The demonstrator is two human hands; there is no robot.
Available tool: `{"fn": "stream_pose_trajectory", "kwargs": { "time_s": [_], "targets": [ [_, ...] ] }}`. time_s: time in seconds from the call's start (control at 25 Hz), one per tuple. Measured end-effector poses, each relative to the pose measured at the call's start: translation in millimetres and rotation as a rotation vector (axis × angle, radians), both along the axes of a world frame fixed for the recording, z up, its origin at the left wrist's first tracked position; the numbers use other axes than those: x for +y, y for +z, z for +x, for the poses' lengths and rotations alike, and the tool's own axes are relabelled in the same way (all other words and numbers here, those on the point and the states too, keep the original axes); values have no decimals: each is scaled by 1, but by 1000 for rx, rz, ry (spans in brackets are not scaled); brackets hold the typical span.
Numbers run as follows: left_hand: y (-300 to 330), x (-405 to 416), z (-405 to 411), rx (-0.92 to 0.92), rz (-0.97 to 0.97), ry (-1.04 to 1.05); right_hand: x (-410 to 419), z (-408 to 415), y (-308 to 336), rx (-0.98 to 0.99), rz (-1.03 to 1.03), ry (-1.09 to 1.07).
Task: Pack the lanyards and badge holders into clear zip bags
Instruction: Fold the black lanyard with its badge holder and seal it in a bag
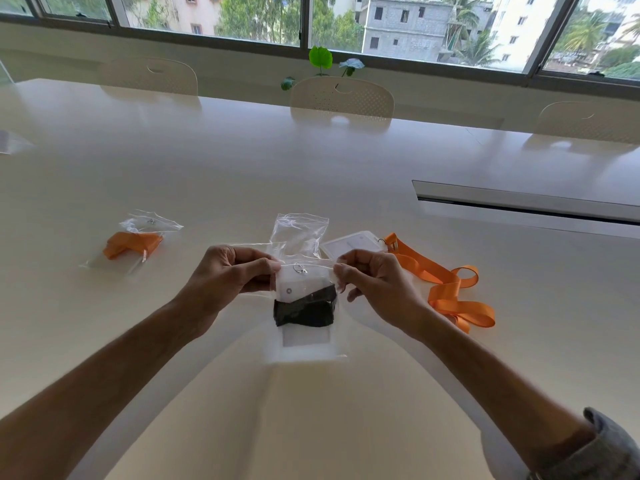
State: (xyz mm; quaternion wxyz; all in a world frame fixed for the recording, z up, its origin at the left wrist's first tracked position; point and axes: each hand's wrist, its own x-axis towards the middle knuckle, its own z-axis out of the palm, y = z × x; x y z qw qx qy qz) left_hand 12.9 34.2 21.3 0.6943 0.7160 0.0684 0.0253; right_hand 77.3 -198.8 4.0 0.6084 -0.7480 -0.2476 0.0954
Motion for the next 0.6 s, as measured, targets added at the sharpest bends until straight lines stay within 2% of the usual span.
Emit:
{"fn": "stream_pose_trajectory", "kwargs": {
  "time_s": [0.12,0.4,0.6],
  "targets": [
    [3,-4,-2,-3,23,-3,2,-3,1,-53,-25,-14],
    [9,-6,-4,-79,102,93,2,-4,9,-36,-45,7],
    [7,-5,-5,-51,42,59,0,-4,12,-103,-63,-9]
  ]
}}
